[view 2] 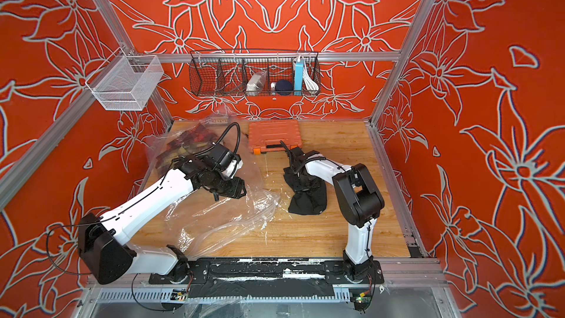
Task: Place the folded shirt into the vacuum bag
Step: Pick up the shirt from the center of the board, then adjust the vacuum bag at the center of the board.
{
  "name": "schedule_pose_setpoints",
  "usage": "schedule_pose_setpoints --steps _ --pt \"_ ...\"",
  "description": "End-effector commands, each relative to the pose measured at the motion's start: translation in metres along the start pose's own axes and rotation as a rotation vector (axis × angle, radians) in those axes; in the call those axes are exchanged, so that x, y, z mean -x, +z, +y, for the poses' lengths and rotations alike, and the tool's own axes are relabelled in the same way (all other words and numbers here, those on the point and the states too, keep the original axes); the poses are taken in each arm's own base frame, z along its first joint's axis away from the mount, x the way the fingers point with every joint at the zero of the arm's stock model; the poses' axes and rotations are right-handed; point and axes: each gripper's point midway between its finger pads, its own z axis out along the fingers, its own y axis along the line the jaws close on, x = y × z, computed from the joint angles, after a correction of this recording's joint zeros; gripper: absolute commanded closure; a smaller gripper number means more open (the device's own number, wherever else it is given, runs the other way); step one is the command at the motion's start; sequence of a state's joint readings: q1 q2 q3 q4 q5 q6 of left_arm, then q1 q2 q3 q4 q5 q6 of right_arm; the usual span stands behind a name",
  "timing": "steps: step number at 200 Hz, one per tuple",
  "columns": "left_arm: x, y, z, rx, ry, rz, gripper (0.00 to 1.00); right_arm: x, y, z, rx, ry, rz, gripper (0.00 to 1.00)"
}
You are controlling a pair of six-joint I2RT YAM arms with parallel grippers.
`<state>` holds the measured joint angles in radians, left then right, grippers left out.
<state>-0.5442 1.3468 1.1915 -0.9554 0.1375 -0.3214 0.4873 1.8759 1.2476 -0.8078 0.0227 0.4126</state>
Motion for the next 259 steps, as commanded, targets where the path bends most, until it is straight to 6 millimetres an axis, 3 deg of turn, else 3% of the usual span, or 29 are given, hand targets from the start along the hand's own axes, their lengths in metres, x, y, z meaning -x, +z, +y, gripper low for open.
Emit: schedule_pose_setpoints --steps 1,8,26,46,79,106,130,146,160,175,201,218,259 --pt "-0.005 -0.008 0.028 0.113 -0.064 -0.039 0.39 -0.010 -0.001 -0.015 -0.044 -0.007 0.046 0.95" --pt "-0.003 -0.010 0.031 0.121 -0.084 -0.057 0.39 -0.003 -0.017 -0.016 -0.038 -0.010 0.001 1.00" --pt "-0.004 -0.016 0.034 0.133 -0.129 -0.078 0.39 0.009 -0.065 -0.009 0.018 -0.037 -0.119 1.00" --pt "-0.003 -0.021 0.039 0.134 -0.182 -0.126 0.39 0.014 -0.121 0.014 0.132 -0.102 -0.258 1.00" --pt "0.005 -0.035 0.076 0.169 -0.339 -0.219 0.39 0.001 -0.183 0.084 0.297 -0.258 -0.352 1.00" --pt "0.009 -0.046 0.125 0.241 -0.488 -0.274 0.38 -0.004 -0.205 0.158 0.450 -0.334 -0.375 1.00" --pt "0.006 -0.052 0.176 0.263 -0.717 -0.342 0.37 -0.006 -0.188 0.224 0.505 -0.391 -0.340 1.00" --pt "0.006 -0.051 0.194 0.257 -0.808 -0.381 0.37 -0.002 -0.161 0.246 0.506 -0.396 -0.285 1.00" --pt "0.009 -0.038 0.202 0.271 -0.828 -0.373 0.38 0.002 -0.134 0.254 0.483 -0.402 -0.249 1.00" --pt "0.007 -0.015 0.207 0.269 -0.868 -0.316 0.38 0.007 -0.098 0.246 0.401 -0.404 -0.197 1.00" --pt "0.003 0.014 0.221 0.292 -0.942 -0.305 0.38 0.002 -0.040 0.215 0.301 -0.357 -0.066 1.00" --pt "0.007 0.028 0.228 0.308 -0.952 -0.281 0.39 -0.001 -0.019 0.195 0.285 -0.303 -0.025 1.00" --pt "0.032 0.050 0.228 0.311 -0.913 -0.262 0.40 -0.012 0.009 0.158 0.274 -0.200 0.039 1.00"
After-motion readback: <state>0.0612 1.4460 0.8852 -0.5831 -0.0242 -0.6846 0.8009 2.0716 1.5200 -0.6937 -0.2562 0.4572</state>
